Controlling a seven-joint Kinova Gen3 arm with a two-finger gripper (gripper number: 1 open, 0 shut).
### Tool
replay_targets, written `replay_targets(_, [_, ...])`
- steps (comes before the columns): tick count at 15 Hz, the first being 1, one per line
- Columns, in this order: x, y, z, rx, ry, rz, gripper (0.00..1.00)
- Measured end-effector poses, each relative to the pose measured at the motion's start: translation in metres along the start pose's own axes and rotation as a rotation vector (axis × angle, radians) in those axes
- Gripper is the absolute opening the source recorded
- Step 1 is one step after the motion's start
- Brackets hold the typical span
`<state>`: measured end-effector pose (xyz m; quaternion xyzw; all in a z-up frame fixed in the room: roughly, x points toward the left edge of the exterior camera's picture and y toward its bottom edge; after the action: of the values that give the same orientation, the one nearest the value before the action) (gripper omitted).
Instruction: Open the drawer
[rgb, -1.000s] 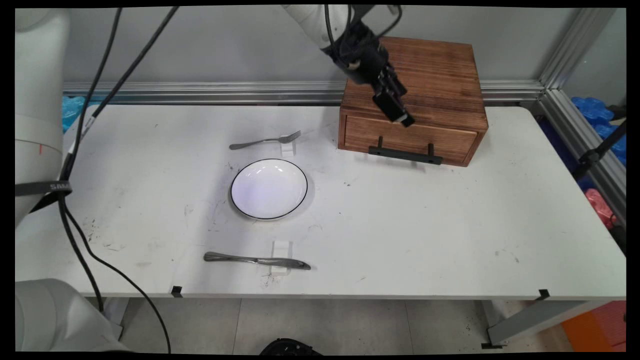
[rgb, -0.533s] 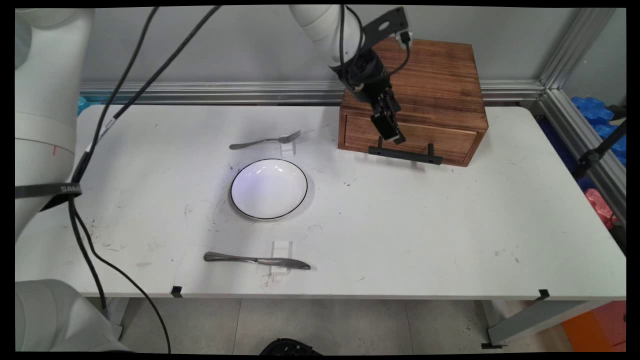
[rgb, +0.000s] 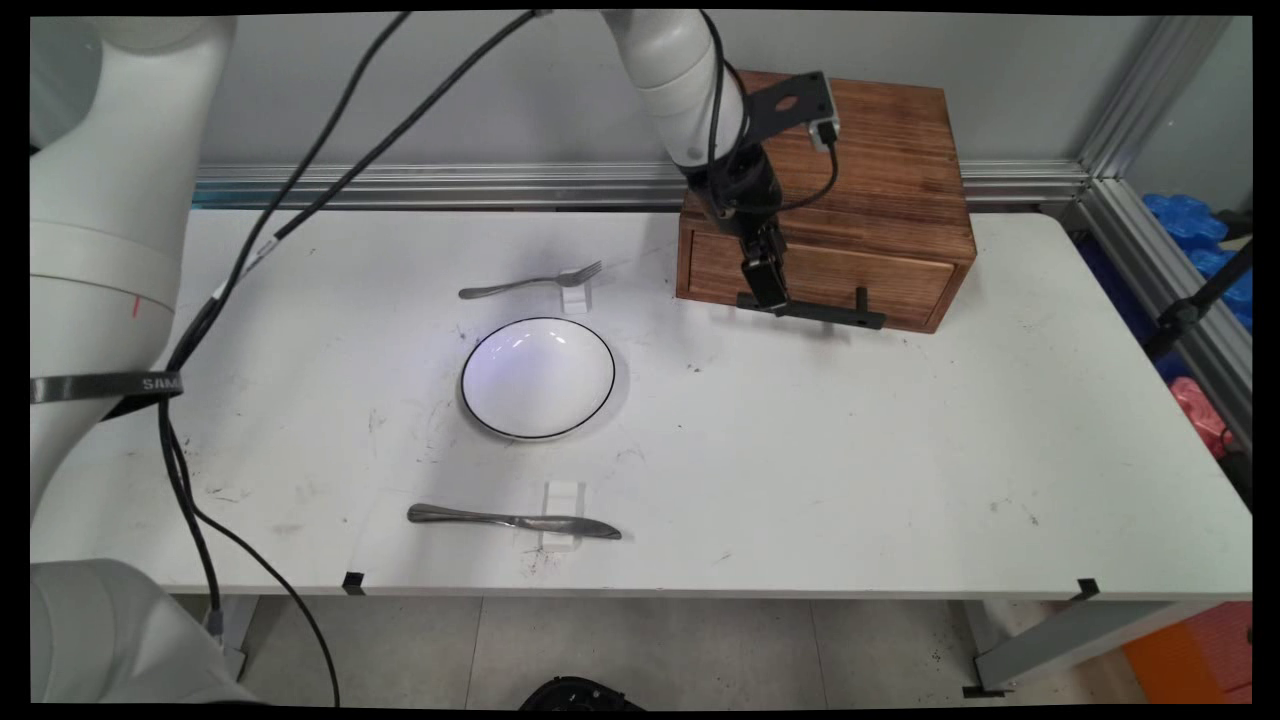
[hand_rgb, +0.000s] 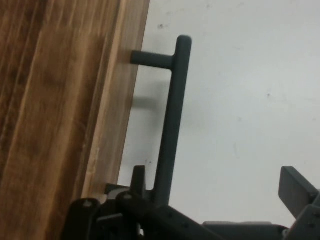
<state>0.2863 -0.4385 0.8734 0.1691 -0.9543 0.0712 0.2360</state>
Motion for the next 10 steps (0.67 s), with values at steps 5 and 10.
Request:
replay_targets(5, [0.009,-0.002,0.022,0.019,-0.039,0.002,1.0])
replay_targets(10, [0.014,0.004,0.04,0.019,-0.057,0.01,1.0])
